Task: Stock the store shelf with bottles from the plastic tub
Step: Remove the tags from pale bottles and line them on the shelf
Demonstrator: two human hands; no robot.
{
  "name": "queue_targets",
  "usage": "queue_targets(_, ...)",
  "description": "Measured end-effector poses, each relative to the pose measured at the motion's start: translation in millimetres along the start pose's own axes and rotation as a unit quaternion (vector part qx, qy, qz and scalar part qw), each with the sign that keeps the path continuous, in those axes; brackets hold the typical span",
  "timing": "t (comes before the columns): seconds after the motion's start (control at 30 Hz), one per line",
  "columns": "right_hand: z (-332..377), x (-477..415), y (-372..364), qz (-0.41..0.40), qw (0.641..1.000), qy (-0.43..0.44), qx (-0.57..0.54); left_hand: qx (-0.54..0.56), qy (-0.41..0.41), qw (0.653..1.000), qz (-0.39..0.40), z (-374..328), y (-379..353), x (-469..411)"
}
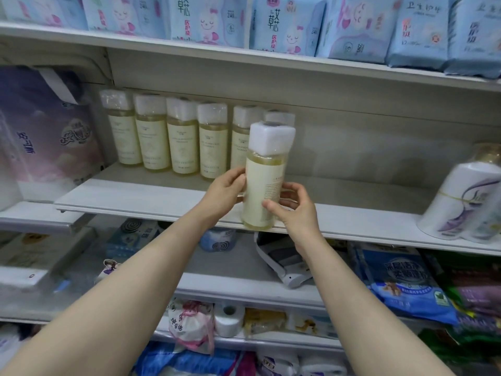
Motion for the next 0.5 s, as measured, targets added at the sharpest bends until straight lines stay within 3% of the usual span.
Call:
queue_targets(0.2, -3, 4, 39, -0.016, 0.999, -0.017, -0.022, -0.03, 0.004, 1.0, -0.005, 10, -18, -4)
queue_targets(0.33, -7, 7, 53, -0.027, 0.999, -0.017, -0.02, -0.069, -0.018, 0.997, 0.031, 11, -45, -6)
queue_targets(0.5, -3, 15, 54, -0.016, 1.0, 0.013, -0.018, -0.027, -0.013, 0.999, -0.012, 13, -54, -3)
Point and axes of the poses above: each hand's wrist, its own x-axis away from the middle knuckle, its own y-axis out of the back of the hand, z = x × y, the point moved 7 cm from there along -x, towards the middle knuckle, and after that the axes turned 8 degrees about z, right-handed, at the moved point
